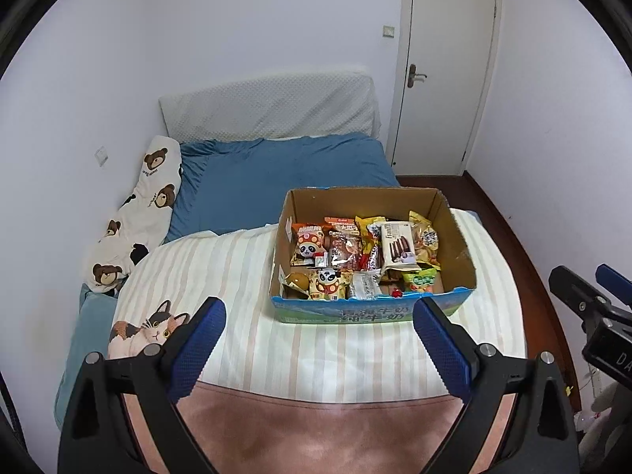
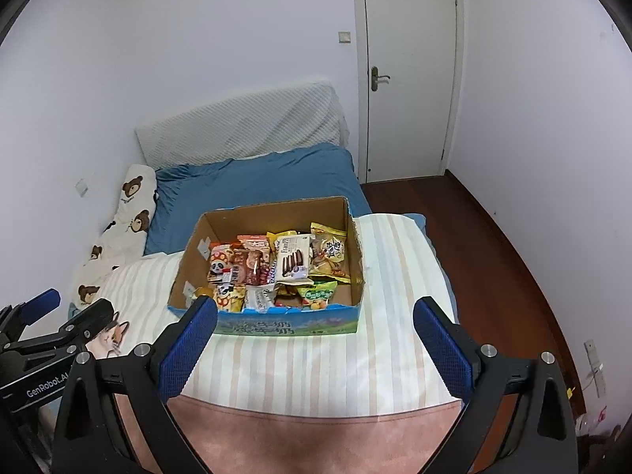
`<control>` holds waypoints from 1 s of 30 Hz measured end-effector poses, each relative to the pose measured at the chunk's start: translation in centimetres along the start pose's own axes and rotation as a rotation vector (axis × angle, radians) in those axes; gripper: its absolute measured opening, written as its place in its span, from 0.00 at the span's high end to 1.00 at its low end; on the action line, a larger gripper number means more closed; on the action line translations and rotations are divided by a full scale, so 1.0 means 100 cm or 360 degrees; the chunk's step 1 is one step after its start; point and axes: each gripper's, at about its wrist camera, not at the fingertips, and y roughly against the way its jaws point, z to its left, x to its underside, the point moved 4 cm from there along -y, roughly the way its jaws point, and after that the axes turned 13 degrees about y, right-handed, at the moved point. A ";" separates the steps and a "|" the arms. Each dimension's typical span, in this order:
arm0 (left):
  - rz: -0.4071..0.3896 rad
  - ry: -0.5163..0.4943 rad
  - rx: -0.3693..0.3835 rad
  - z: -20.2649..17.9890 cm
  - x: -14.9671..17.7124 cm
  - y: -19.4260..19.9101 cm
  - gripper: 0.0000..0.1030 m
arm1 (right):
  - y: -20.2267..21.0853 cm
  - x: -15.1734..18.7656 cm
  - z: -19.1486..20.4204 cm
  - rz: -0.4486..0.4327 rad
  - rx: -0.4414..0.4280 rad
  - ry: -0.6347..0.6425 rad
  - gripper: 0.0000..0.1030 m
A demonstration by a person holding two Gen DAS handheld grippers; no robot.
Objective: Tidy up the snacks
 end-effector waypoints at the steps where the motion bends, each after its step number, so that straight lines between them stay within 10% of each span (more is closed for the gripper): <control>1: 0.0003 0.0004 -0.0005 0.000 -0.001 -0.004 0.06 | -0.005 -0.001 -0.001 0.0007 0.0011 0.0002 0.02; 30: 0.0072 -0.0051 -0.0051 -0.013 -0.012 -0.053 0.06 | -0.058 -0.007 -0.001 0.0098 0.0094 0.0011 0.01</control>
